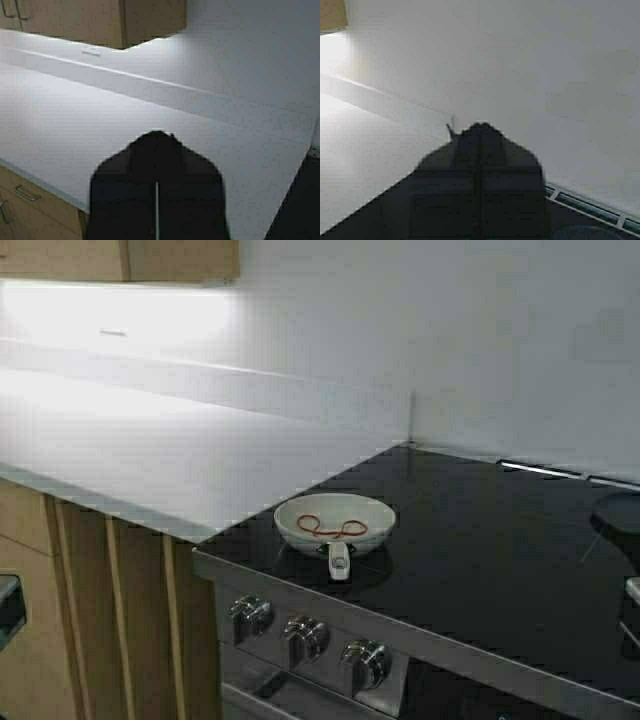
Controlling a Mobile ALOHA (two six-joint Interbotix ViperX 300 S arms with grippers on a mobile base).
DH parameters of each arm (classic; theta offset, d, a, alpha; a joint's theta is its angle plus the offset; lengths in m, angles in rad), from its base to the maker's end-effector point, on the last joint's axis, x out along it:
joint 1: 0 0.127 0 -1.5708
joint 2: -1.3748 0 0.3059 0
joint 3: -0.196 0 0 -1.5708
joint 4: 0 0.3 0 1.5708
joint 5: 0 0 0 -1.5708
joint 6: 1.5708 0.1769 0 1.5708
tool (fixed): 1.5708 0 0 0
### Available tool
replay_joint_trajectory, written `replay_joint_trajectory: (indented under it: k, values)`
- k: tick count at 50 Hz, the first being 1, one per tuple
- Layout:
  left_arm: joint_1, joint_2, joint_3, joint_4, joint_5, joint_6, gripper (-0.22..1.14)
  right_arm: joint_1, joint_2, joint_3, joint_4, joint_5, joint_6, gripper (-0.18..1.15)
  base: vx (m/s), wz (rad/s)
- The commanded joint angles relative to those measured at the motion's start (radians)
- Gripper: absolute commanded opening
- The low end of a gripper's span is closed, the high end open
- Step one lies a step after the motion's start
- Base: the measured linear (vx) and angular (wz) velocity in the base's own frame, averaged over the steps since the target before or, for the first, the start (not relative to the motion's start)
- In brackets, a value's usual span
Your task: Wash the pan
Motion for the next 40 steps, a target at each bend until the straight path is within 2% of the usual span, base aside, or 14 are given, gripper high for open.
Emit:
replay_joint_trajectory:
  k: [1,5,6,13,15,17,22,29,40]
  values:
    - [-0.006,-0.002,0.028,0.002,0.044,-0.058,-0.02,0.008,0.012,0.018,0.0,-0.014,0.008,0.07,0.0,0.0]
    - [-0.038,-0.003,0.014,0.006,0.087,-0.103,0.23,0.008,0.011,0.026,0.0,-0.026,0.02,0.08,0.0,0.0]
    - [-0.049,0.003,0.009,0.014,0.101,-0.115,0.36,0.008,0.011,0.028,0.0,-0.028,0.023,0.07,0.0,0.0]
    - [-0.112,0.048,-0.003,0.025,0.118,-0.143,0.97,0.008,0.009,0.028,0.0,-0.029,0.026,0.06,0.0,0.0]
    - [-0.133,0.067,-0.005,0.021,0.117,-0.153,1.07,0.008,0.011,0.029,0.0,-0.029,0.025,0.06,0.0,0.0]
    - [-0.155,0.089,-0.003,0.015,0.114,-0.175,1.08,0.008,0.011,0.031,-0.002,-0.029,0.025,0.06,0.0,0.0]
    - [-0.213,0.152,0.008,-0.009,0.066,-0.272,1.0,0.008,0.011,0.031,-0.003,-0.029,0.023,0.06,0.0,0.0]
    - [-0.267,0.267,0.058,-0.009,-0.107,-0.451,1.0,0.008,0.011,0.032,-0.006,-0.029,0.023,0.06,0.0,0.0]
    - [-0.273,0.491,0.121,0.084,-0.354,-0.661,1.0,0.008,0.012,0.035,-0.009,-0.029,0.02,0.06,0.0,0.0]
